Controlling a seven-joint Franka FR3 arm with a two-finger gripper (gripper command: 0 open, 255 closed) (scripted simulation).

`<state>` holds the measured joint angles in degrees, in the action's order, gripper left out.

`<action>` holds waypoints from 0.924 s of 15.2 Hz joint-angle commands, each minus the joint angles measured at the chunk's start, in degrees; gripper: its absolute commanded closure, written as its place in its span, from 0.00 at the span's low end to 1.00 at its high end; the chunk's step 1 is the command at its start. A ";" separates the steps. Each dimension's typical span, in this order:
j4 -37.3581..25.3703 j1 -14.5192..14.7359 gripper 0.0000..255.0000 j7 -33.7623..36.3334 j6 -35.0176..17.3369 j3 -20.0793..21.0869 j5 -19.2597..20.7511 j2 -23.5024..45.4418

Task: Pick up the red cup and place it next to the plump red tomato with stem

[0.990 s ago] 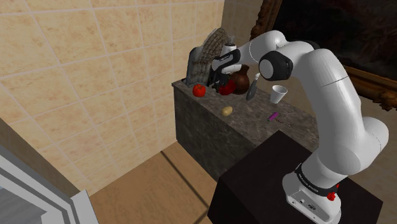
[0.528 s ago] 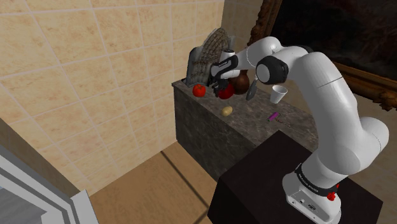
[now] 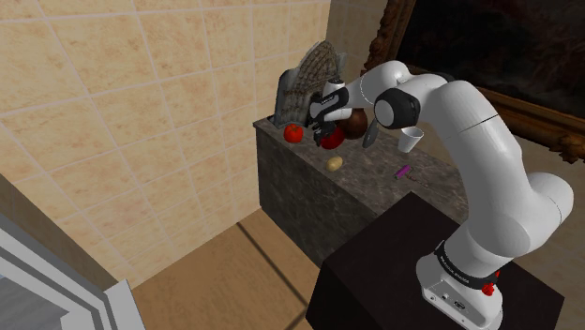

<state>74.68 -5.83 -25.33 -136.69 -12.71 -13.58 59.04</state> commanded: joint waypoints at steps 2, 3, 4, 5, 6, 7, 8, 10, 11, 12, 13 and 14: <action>0.15 -0.08 1.00 -0.02 0.02 -0.02 0.00 0.16; 0.15 -0.08 1.00 -0.02 0.02 -0.02 0.00 0.16; 0.15 -0.08 1.00 -0.02 0.02 -0.02 0.00 0.16; 0.07 -0.06 0.00 0.02 0.11 -0.03 0.01 0.15; -0.11 -0.10 0.00 0.02 0.15 -0.02 0.01 0.28; -0.17 -0.12 0.00 0.01 0.18 -0.02 0.01 0.31; -0.19 -0.12 0.00 0.02 0.20 -0.03 0.01 0.31; 0.15 -0.08 0.00 -0.02 0.02 -0.02 0.00 0.16; 1.30 0.18 0.00 0.00 0.63 -0.26 0.15 -1.59; 2.34 0.44 0.00 0.03 1.30 -0.50 0.31 -3.27; 3.26 0.70 0.00 0.07 2.03 -0.74 0.49 -4.90; 3.90 0.90 0.00 0.12 2.65 -0.94 0.65 -6.16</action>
<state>78.06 -5.14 -25.31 -134.90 -13.43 -13.10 54.19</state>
